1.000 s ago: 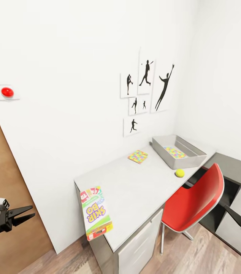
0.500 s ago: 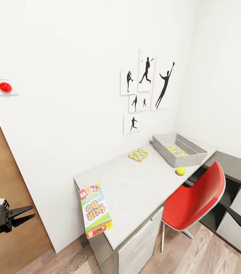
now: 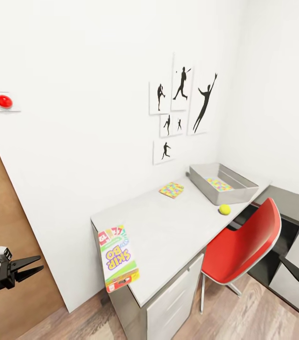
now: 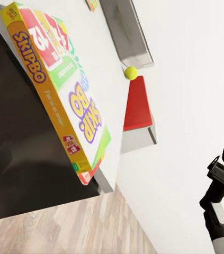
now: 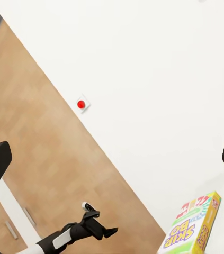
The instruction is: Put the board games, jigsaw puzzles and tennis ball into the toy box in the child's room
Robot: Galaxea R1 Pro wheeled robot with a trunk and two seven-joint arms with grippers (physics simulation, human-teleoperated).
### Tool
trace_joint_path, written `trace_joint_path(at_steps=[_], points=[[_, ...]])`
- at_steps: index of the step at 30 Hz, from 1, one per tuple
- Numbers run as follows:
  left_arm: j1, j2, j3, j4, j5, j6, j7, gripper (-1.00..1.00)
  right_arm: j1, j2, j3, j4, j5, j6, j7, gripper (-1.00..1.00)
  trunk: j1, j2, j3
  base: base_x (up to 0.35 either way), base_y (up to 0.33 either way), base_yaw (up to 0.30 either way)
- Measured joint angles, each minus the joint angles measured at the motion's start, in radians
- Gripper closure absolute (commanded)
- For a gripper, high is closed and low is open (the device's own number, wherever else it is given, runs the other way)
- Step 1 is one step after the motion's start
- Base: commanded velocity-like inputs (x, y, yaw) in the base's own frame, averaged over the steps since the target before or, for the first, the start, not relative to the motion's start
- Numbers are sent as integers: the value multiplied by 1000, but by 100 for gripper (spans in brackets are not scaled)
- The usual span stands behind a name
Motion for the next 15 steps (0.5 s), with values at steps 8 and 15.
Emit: trace_joint_path(at_steps=[8, 15], points=[[0, 0, 0, 0, -2, -1, 12, -100, 0, 0, 0, 0, 0, 0, -1, -100, 31, -56, -25, 0, 0, 0], [0, 0, 0, 0, -3, -3, 14, -100, 0, 0, 0, 0, 0, -1, -1, -100, 58, -105, -47, 0, 0, 0]])
